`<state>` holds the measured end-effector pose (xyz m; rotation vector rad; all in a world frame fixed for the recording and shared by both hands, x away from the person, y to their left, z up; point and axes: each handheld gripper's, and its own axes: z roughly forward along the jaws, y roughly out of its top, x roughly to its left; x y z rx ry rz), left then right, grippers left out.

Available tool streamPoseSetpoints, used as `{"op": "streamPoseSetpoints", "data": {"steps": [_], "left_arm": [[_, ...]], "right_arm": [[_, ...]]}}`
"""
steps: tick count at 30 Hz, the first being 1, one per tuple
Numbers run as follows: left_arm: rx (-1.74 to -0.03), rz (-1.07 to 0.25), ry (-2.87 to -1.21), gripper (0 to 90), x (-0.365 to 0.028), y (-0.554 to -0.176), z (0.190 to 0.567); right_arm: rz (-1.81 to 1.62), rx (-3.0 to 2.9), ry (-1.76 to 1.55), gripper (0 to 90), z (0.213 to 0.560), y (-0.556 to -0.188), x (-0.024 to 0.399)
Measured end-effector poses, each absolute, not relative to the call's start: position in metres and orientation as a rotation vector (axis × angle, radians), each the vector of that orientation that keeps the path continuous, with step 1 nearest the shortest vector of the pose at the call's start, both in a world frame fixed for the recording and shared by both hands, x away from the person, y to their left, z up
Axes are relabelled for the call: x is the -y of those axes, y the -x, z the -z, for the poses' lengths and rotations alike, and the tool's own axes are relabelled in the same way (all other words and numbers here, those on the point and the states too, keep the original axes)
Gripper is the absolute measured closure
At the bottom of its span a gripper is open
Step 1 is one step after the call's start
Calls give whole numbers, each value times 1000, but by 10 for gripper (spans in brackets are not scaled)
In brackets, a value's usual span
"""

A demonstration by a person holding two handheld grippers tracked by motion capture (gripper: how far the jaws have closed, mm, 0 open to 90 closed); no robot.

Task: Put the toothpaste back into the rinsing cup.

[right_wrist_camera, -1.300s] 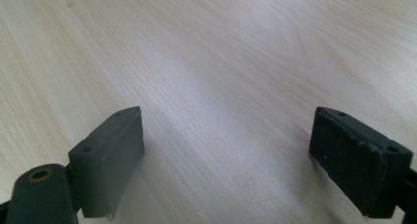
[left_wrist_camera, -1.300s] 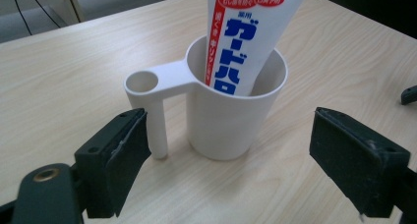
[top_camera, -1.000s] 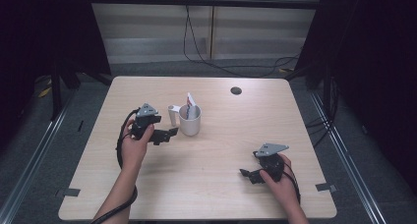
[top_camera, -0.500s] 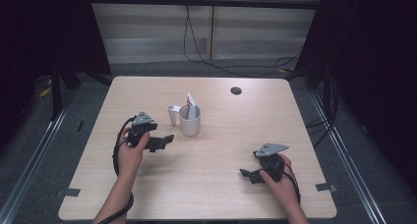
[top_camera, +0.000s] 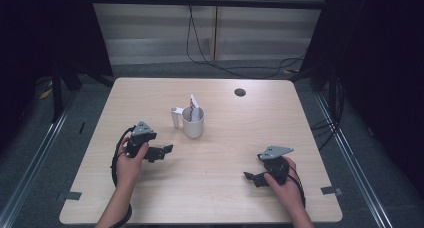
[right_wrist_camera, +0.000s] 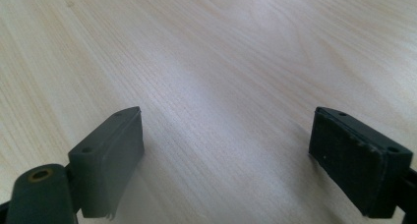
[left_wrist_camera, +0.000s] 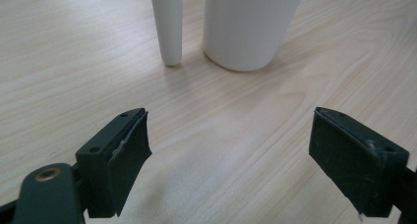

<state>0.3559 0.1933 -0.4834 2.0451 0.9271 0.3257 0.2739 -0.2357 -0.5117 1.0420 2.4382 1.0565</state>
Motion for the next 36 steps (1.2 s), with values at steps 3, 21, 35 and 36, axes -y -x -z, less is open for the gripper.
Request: {"op": "streamPoseSetpoints", "data": {"steps": [3, 21, 35, 36], "left_arm": [[-939, -327, -2034, 152, -195, -354, 487], [-932, -363, -2114, 151, -202, -343, 502], [-937, -364, -2131, 151, -203, -340, 507], [-936, -368, -2131, 151, -203, -340, 507]], "right_arm": [[-1054, -2439, -1042, 127, 512, -274, 236], [-1057, -2438, -1043, 127, 512, -274, 236], [-1057, -2438, -1043, 127, 512, -274, 236], [-1057, -2438, -1043, 127, 512, -274, 236]]}}
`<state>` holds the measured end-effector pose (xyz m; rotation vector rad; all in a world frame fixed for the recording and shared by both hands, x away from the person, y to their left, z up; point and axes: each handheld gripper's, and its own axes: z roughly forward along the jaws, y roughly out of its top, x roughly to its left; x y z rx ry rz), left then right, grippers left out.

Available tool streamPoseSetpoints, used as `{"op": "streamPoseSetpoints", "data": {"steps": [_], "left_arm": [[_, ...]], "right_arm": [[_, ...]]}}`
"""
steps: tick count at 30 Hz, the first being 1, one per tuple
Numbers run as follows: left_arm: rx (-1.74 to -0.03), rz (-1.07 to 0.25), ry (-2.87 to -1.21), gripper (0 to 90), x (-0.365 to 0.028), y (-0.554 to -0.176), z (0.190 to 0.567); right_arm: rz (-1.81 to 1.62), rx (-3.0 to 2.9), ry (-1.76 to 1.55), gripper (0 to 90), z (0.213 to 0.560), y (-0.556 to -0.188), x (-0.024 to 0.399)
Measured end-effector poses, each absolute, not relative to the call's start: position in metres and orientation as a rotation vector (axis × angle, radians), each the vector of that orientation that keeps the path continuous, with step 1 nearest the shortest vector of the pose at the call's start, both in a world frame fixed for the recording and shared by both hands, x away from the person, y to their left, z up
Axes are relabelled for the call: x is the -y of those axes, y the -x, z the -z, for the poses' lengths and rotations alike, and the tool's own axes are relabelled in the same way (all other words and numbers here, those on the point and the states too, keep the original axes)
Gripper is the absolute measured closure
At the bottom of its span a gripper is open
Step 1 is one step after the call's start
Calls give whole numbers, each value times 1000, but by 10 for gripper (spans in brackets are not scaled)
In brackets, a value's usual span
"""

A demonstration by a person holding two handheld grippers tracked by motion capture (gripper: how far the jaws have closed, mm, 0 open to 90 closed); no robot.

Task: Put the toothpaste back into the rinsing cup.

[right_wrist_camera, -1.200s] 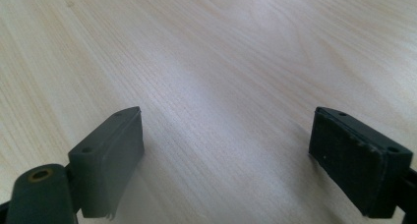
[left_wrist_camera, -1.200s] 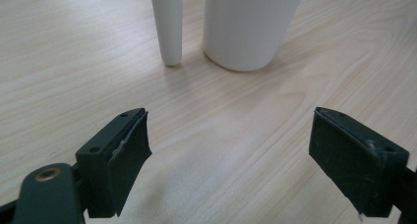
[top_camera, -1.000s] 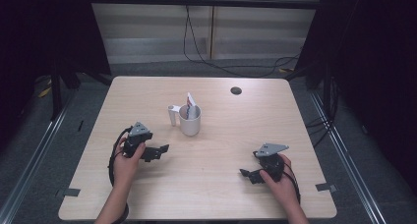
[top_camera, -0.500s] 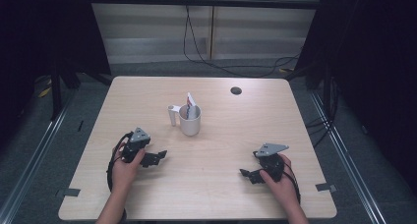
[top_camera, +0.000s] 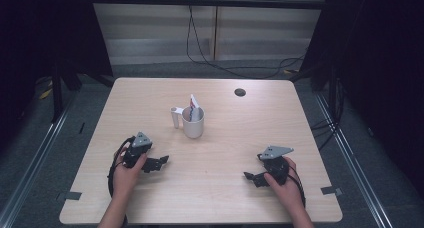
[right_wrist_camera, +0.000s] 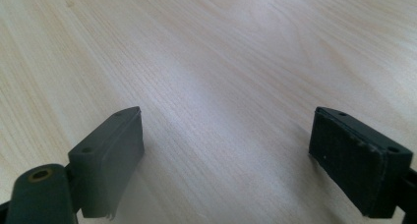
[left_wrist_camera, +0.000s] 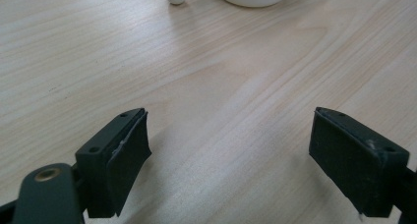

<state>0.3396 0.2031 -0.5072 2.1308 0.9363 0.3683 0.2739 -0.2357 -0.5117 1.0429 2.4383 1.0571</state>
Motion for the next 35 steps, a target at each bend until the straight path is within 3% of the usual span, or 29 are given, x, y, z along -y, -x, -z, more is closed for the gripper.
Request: {"op": "streamPoseSetpoints", "data": {"steps": [14, 27, 35], "left_arm": [[-934, -380, -2172, 142, -202, -338, 510], [-964, -373, -2189, 37, -201, -341, 511], [-960, -372, -2194, 20, -200, -342, 511]], "right_arm": [[-1057, -2438, -1042, 127, 512, -274, 236], [-1056, -2439, -1043, 127, 512, -274, 236], [-1054, -2438, -1042, 127, 512, -274, 236]]}}
